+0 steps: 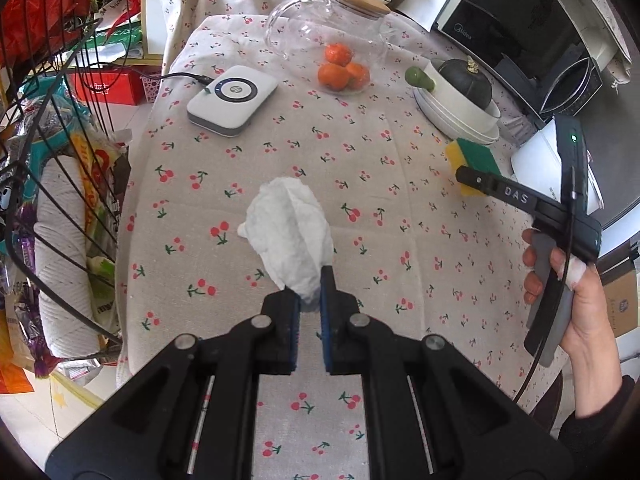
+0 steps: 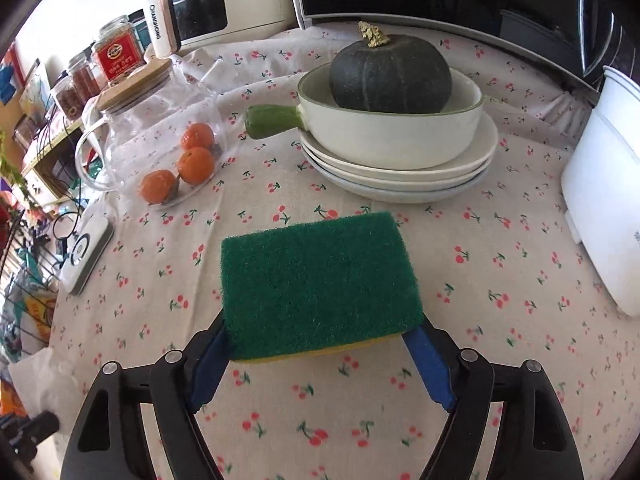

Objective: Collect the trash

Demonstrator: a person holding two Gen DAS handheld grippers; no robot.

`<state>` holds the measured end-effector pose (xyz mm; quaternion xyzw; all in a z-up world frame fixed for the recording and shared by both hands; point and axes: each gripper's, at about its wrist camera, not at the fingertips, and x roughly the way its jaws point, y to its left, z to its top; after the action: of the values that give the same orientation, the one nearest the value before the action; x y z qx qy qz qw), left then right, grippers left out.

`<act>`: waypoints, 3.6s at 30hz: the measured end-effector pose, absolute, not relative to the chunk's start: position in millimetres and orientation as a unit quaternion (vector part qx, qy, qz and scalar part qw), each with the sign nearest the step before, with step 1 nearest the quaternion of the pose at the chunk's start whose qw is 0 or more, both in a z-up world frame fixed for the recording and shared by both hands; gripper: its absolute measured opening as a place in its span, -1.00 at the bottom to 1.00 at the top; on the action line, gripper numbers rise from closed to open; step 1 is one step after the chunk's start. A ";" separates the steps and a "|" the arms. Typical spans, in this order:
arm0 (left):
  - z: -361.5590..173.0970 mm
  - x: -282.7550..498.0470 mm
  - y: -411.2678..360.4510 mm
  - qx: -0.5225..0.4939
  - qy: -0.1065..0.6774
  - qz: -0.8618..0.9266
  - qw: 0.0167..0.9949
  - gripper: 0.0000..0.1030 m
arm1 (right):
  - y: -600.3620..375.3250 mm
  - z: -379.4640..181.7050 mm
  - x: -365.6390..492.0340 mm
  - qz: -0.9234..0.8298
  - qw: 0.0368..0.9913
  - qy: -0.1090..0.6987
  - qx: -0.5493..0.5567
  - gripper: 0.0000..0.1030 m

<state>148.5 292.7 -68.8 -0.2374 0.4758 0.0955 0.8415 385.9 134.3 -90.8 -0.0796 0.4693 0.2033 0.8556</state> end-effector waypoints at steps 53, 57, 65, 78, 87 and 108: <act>-46.5 130.5 -155.8 -0.020 0.530 -0.312 0.788 -0.81 | -337.3 -46.0 70.4 -0.010 0.851 0.520 0.064 0.61; -53.4 127.0 -183.5 -0.006 0.532 -0.335 0.778 -0.81 | -360.2 -50.3 61.0 -0.033 0.849 0.523 0.071 0.61; -59.6 124.0 -204.1 0.039 0.506 -0.301 0.807 0.62 | -390.4 -56.6 51.5 -0.061 0.841 0.530 0.093 0.61; -57.3 122.5 -181.2 0.063 0.497 -0.256 0.827 0.98 | -376.8 -58.8 56.5 -0.059 0.840 0.532 0.089 0.70; -47.9 109.4 -151.8 0.049 0.494 -0.220 0.840 0.98 | -361.6 -56.4 60.8 -0.054 0.845 0.526 0.084 1.00; 8.3 18.3 -57.2 0.018 0.396 -0.026 0.918 0.98 | -267.3 4.9 -16.3 -0.025 0.922 0.385 0.018 1.00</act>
<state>18.3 -57.2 8.3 0.0181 0.3963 -0.0261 0.9176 -16.3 -267.3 4.9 0.0183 0.3854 -0.0255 0.9222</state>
